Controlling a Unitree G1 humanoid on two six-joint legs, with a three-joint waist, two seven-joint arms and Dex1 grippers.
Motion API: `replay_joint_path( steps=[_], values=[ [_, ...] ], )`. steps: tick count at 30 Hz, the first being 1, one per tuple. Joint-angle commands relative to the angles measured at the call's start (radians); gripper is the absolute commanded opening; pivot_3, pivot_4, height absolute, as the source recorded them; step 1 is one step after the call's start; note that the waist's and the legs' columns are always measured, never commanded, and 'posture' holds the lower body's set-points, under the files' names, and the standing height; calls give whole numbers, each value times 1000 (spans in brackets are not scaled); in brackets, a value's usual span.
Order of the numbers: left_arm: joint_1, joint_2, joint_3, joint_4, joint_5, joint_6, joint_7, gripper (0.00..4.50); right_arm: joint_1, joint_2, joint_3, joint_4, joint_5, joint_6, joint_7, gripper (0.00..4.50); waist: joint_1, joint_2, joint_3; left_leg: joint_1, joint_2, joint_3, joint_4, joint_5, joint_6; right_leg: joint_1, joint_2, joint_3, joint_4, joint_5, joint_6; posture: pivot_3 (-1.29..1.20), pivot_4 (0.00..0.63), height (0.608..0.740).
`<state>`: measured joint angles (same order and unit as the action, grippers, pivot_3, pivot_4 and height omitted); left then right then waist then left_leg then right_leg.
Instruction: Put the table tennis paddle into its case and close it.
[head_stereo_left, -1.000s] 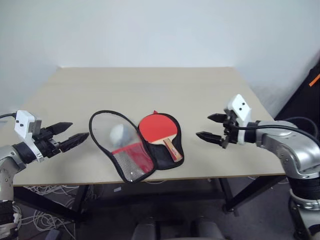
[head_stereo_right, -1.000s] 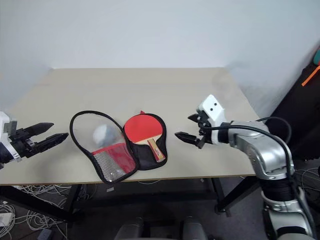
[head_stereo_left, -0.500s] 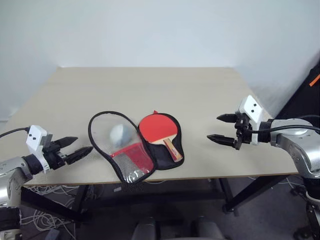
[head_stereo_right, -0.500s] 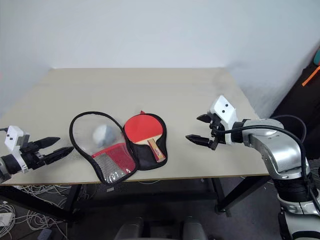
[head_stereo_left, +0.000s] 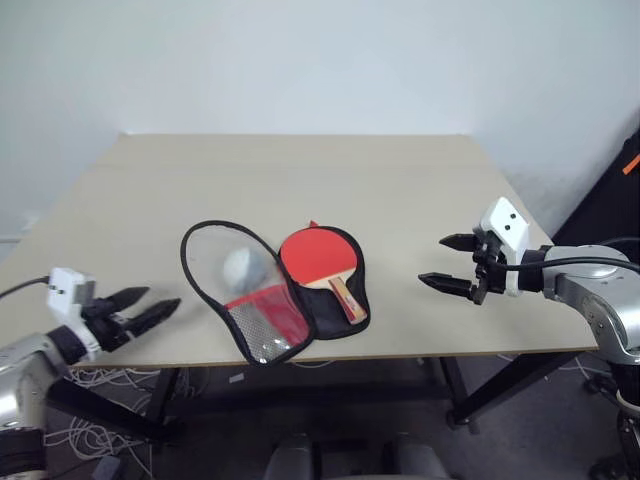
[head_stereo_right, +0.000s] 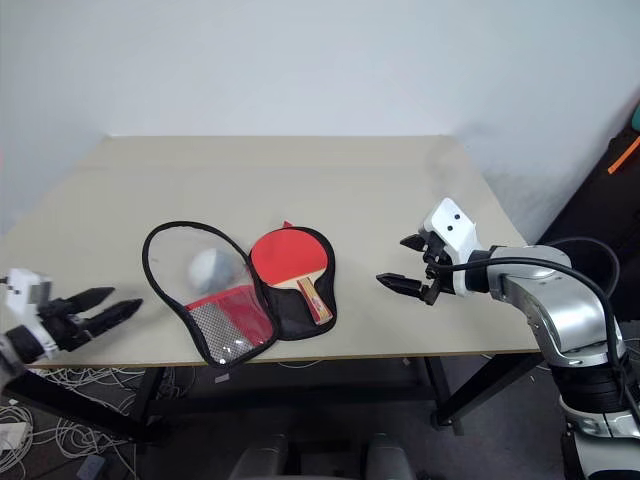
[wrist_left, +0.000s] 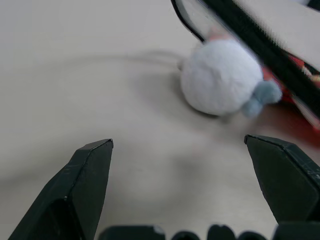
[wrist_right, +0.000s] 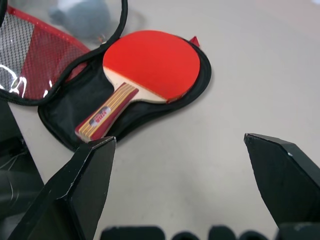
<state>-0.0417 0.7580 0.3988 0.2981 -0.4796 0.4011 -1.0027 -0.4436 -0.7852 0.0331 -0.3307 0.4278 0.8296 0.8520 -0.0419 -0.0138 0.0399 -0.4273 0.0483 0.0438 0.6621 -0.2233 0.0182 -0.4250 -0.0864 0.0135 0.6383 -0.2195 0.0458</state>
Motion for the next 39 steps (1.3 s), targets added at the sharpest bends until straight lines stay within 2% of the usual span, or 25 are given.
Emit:
replay_joint_path(
  steps=[1, 7, 13, 17, 20, 27, 33, 39],
  values=[
    [-67, -53, -66, -54, 24, -24, 47, 4500, -31, 3, -20, -14, 6, 4, -17, 4466, 0, -1, 0, 0, 0, 0, 0, 0, 0, 0, 0, 0, 0, 0, 0, 0, 0, 740],
    [-127, -147, -157, -137, 8, 12, 60, 4500, -21, 13, -24, -28, 9, 20, -43, 4466, -3, -1, 0, 0, 0, 0, 1, 3, 4, 0, 1, 1, 1, 2, 1, 0, 0, 740],
    [-122, -196, -252, -407, -143, 192, 7, 4500, -10, 12, -32, -20, 9, 19, -58, 4466, -1, -1, 0, 0, 0, 0, 1, 2, 4, 1, 1, 1, 1, 2, 1, 0, 0, 740],
    [-212, -290, -353, -458, -121, 222, 84, 4500, -16, 12, -35, -10, 9, 14, -60, 4466, 1, -1, 0, 0, -2, -2, 3, 3, 5, 2, 1, 1, 1, 1, 2, 0, 0, 740],
    [-247, -335, -375, -462, -120, 235, 132, 4500, -21, 12, -37, -8, 10, 13, -62, 4466, -4, 0, 0, 0, -2, -3, 3, 3, 6, 3, 2, 1, 1, 1, 3, 0, 0, 740],
    [-210, -312, -333, -466, -145, 304, 188, 4500, -8, 14, -42, -18, 9, 13, -73, 4466, -2, 0, 0, 1, -2, -3, 3, 3, 6, 3, 2, 2, 1, -1, 6, 0, 0, 740],
    [-99, -276, -267, -481, -248, 434, 187, 4500, -2, 22, -40, -27, 14, 17, -85, 4466, -2, 0, 0, 1, -2, -3, 3, 2, 6, 3, 2, 2, 1, -2, 5, 0, 0, 740],
    [-81, -313, -268, -445, -274, 525, 266, 4500, -3, 36, -35, -35, 19, 24, -97, 4466, -1, 0, 0, 0, -2, -3, 3, 2, 6, 3, 2, 2, 1, -2, 5, 0, 0, 740]
  ],
)
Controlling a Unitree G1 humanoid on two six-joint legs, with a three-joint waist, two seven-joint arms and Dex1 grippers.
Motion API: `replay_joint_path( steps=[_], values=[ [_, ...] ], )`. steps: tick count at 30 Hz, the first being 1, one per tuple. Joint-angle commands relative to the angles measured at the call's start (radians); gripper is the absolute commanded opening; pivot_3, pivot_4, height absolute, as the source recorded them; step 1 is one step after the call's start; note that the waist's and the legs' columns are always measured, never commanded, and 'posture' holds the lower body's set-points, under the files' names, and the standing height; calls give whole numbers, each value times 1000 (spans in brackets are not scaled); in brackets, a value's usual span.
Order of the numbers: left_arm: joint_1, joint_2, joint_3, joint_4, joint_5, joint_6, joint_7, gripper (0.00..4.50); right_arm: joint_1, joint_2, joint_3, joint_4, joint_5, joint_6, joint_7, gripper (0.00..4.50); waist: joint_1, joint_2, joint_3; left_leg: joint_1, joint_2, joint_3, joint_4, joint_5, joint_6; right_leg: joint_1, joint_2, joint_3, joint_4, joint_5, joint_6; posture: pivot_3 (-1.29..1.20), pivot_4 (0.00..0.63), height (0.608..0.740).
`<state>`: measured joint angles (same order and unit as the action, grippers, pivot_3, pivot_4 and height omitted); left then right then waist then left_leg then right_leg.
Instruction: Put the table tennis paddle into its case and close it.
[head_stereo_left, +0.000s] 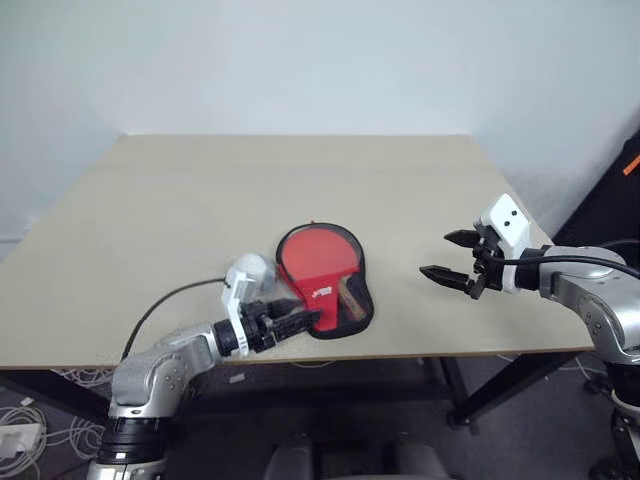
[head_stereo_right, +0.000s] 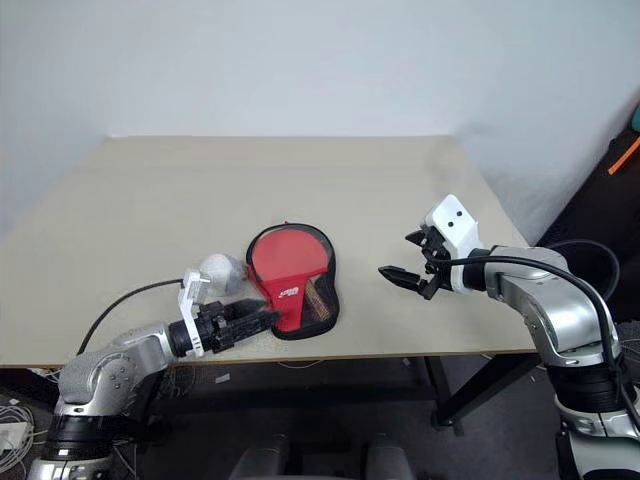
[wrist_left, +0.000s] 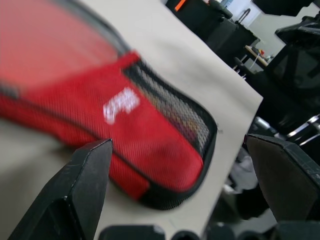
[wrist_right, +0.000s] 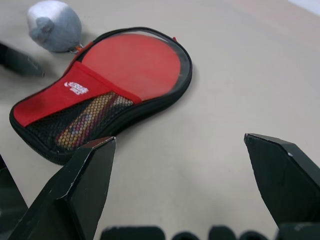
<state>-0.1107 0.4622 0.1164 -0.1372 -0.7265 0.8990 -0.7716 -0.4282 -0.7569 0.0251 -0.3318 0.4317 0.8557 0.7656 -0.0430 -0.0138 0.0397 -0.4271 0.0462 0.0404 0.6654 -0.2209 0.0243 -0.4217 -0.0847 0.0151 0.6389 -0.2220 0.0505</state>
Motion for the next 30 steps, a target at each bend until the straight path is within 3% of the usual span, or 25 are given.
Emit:
replay_joint_path(
  steps=[1, 20, 30],
  values=[
    [-9, -25, 12, -11, -29, 38, 46, 4500, -16, 11, -27, -38, 17, 2, -14, 4466, 0, 0, 0, 0, 0, 0, 0, 0, 0, 0, 0, 0, 0, 0, 0, 0, 0, 740],
    [43, -20, 70, -35, -113, 246, 156, 4500, 12, 37, -41, -93, 47, 58, -78, 4466, -1, 1, -1, 2, 0, 0, -1, 0, 0, 0, 0, 0, 0, 0, 0, 0, 0, 740],
    [43, -73, 97, -23, -162, 316, 266, 4500, 18, 58, -43, -111, 55, 73, -107, 4466, -1, 2, -1, 4, 0, 0, -1, 0, 0, 3, 0, 0, 0, 0, 0, 0, 0, 740]
  ],
)
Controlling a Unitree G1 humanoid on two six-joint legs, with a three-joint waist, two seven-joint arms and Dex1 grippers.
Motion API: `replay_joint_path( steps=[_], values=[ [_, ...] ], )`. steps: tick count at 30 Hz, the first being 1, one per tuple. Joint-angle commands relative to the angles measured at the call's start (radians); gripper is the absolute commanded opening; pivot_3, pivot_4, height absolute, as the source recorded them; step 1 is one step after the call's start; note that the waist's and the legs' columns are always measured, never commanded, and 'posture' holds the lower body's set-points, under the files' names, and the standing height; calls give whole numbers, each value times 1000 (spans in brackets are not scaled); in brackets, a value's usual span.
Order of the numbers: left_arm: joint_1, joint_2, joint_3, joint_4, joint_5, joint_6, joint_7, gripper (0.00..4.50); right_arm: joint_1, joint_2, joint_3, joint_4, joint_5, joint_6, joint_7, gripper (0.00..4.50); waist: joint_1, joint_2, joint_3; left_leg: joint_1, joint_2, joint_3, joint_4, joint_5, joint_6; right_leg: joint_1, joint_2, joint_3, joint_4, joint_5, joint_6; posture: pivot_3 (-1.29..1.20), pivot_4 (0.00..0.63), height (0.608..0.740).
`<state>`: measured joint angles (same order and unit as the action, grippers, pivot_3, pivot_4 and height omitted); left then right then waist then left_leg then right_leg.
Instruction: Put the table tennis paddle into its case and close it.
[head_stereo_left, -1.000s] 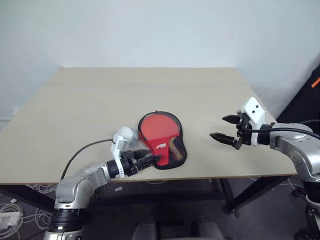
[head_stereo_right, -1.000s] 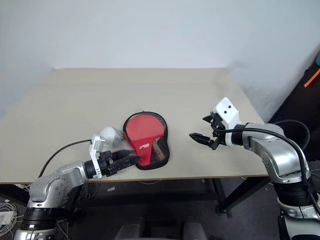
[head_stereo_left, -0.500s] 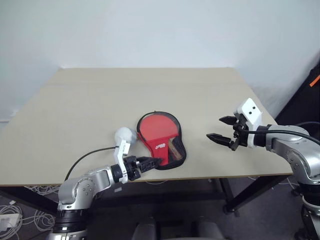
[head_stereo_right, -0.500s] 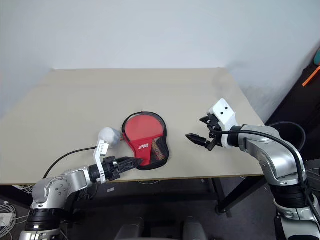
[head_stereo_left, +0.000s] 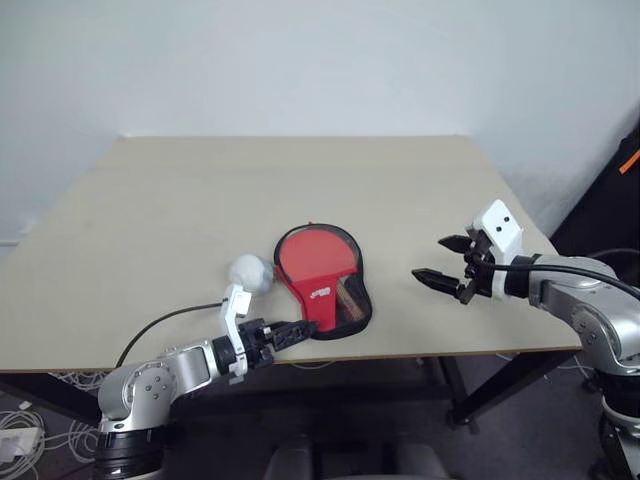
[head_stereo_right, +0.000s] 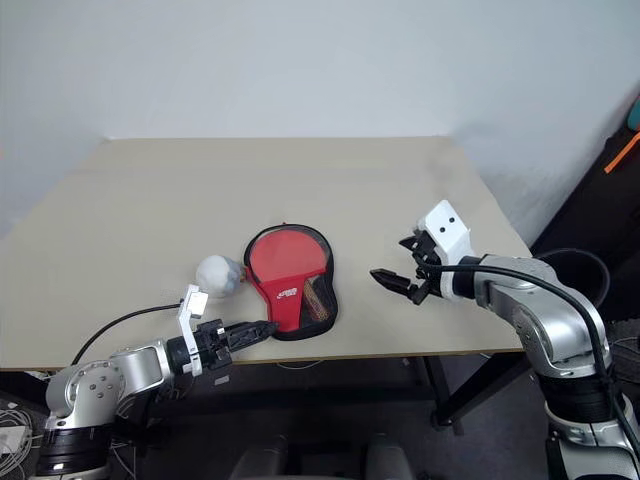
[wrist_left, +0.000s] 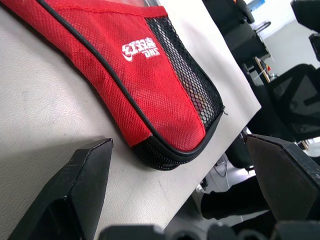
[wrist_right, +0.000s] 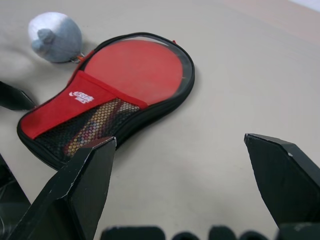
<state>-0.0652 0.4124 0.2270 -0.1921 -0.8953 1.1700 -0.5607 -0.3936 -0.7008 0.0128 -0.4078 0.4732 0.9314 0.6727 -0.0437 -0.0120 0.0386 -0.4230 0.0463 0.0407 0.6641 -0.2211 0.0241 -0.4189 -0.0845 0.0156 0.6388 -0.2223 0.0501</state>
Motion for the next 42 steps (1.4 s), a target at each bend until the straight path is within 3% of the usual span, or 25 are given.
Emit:
replay_joint_path(
  steps=[1, 4, 23, 34, 37, 42],
  values=[
    [-12, -34, -13, 40, 5, 48, 69, 4500, -17, 5, -31, -36, 13, -1, -16, 4466, 1, 0, 0, 2, 0, 0, 0, 0, 0, 2, 0, 0, -1, 0, 0, 0, 0, 740],
    [-33, -58, -21, 44, 5, 57, 93, 4500, -19, 12, -30, -39, 15, 3, -22, 4466, 2, 3, -1, 12, 0, 0, -3, -1, 1, 11, -1, -1, -5, -1, 1, 0, 0, 740],
    [-221, -254, -24, 132, 29, 117, 276, 4500, -33, 53, -11, -44, 24, 17, -58, 4466, 47, 4, -3, 12, -3, -2, -2, -3, 4, 17, -1, -1, -14, 0, 1, 0, 0, 740],
    [-236, -238, 3, 152, 34, 169, 320, 4500, -40, 66, -3, -37, 19, 11, -71, 4466, 44, 4, -3, 12, -3, -2, -2, -3, 3, 18, -1, -1, -14, 0, 1, 0, 0, 740],
    [-228, -213, -3, 168, 41, 187, 309, 3898, -45, 66, 0, -32, 16, 9, -71, 4500, 42, 4, -3, 12, -3, -2, -3, -3, 3, 18, -1, -1, -14, 0, 1, 0, 0, 740],
    [-226, -185, -23, 187, 46, 202, 291, 2153, -52, 64, 1, -30, 15, 9, -69, 4500, 29, 4, -3, 11, -3, -2, -4, -3, 3, 17, -1, -1, -14, -1, 1, 0, 0, 740]
  ],
)
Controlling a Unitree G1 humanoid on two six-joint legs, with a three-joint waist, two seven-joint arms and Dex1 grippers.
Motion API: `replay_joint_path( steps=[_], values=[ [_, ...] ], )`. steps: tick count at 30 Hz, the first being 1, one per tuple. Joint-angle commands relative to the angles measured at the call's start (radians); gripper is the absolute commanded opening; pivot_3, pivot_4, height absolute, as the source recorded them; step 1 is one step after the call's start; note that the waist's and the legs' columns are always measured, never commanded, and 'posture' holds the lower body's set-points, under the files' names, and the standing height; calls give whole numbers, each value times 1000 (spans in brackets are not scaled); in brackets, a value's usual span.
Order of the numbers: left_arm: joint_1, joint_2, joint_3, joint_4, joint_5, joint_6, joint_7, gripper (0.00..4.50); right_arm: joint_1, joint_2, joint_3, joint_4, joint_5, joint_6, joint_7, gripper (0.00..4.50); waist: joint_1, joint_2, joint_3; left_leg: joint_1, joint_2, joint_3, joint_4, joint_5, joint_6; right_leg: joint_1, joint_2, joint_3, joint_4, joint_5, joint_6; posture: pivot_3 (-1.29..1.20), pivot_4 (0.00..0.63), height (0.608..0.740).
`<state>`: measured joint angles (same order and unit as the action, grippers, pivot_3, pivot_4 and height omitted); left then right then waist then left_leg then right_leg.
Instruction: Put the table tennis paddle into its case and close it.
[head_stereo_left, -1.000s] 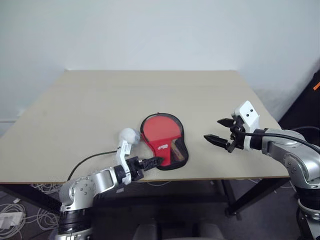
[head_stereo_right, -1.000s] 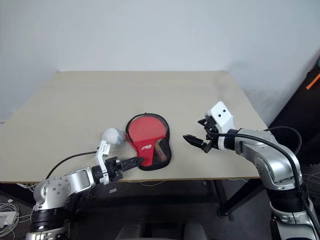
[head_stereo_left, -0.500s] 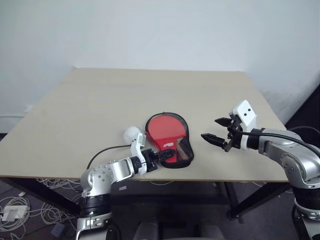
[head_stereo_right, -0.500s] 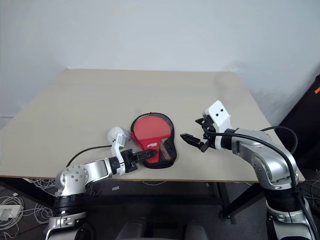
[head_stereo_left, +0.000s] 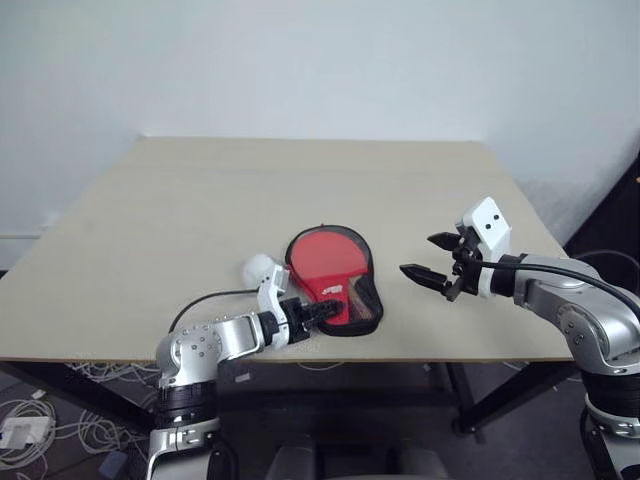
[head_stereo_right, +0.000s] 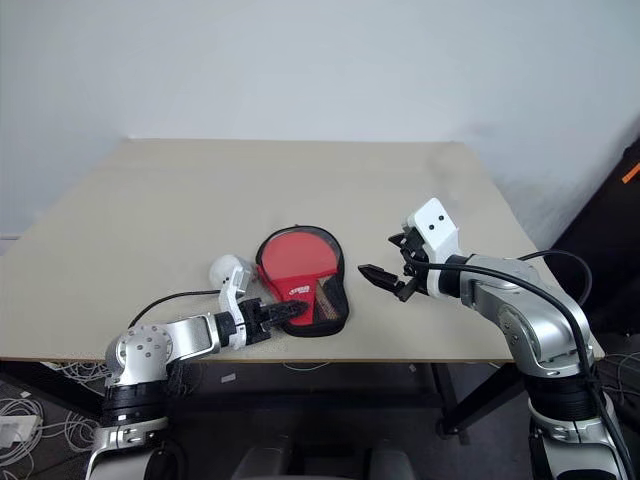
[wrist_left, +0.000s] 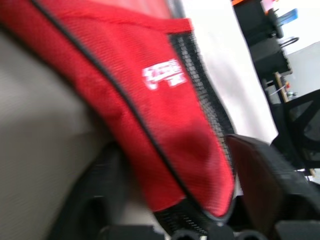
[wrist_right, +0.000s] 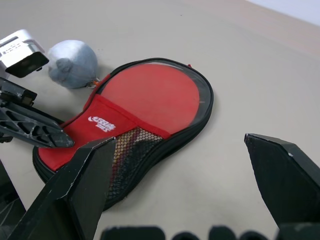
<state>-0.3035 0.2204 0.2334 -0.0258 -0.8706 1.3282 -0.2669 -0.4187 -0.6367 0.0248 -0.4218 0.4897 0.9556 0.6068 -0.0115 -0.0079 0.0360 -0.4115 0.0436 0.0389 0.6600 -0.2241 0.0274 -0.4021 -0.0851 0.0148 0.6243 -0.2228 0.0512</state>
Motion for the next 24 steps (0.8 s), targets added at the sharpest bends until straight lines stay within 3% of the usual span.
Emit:
replay_joint_path(
  steps=[1, 6, 15, 24],
  values=[
    [11, 8, -30, 24, 21, 44, -3, 1827, -27, 0, -11, -17, -1, -14, -4, 4500, -5, 0, 0, 0, 0, 0, 0, 0, 0, 0, 0, 0, 0, 0, 0, 0, 0, 740],
    [22, 17, -69, 32, 59, 22, -23, 79, -30, 1, -12, -25, 3, -9, -6, 4500, -5, 0, 0, 0, 0, 0, 0, 0, 0, -1, 0, 0, 0, 0, 0, 0, 0, 740],
    [3, -6, -132, 25, 83, 17, -74, 79, -35, 7, -9, -25, 4, -5, -12, 4500, -2, 0, 0, 0, 0, 0, 0, -2, -4, -2, -1, 0, -1, 0, 0, 0, 0, 740],
    [-143, -60, -215, -38, 63, 104, -116, 79, -45, -17, -12, 8, -8, -16, 4, 4500, 14, -1, 1, -6, -1, 0, 2, -1, 1, -3, -1, 0, -1, 0, 0, 0, 0, 740]
  ],
)
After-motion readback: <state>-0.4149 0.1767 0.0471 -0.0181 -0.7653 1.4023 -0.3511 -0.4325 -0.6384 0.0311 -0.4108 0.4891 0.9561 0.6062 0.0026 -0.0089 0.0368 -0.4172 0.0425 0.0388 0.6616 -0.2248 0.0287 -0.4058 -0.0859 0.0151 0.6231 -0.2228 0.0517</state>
